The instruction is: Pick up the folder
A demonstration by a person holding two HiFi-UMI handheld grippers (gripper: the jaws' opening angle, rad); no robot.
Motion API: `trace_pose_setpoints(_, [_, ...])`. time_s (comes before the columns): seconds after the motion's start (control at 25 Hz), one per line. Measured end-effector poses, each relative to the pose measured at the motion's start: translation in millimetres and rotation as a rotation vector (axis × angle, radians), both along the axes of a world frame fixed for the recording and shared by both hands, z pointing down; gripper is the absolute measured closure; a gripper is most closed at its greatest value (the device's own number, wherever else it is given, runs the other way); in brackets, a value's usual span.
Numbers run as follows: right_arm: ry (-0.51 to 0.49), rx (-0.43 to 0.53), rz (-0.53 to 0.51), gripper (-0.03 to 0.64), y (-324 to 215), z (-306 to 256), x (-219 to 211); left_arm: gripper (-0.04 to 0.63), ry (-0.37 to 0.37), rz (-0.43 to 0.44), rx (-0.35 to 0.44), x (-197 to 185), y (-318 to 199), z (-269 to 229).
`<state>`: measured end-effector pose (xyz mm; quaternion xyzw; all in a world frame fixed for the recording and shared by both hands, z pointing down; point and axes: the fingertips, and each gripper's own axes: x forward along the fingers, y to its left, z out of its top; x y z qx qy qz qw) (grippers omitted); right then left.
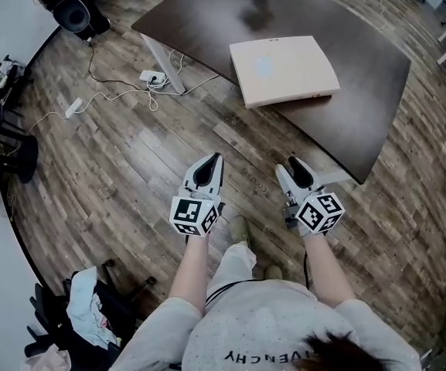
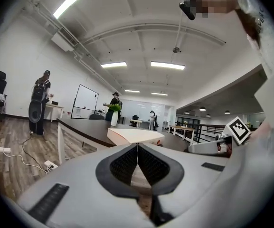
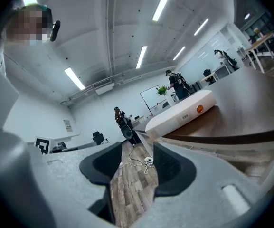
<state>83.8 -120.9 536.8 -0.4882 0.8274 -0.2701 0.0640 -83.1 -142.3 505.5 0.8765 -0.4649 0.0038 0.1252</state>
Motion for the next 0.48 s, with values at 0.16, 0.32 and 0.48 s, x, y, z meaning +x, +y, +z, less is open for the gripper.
trace_pose_setpoints(0.16, [-0.055,-0.031,0.053,0.403,-34,11,-17,0.595,0.001,0.051,-0.003,-5,-33,10])
trace_pose_setpoints(0.32, [-0.173,-0.063,0.114,0.358,-70,18,-30,0.595,0.005,0.092,-0.004,-8,-62,20])
trace_pose_setpoints(0.48, [-0.286,-0.104,0.163,0.329,-105,29,-46,0.595,0.0,0.122,0.006,-8,-92,28])
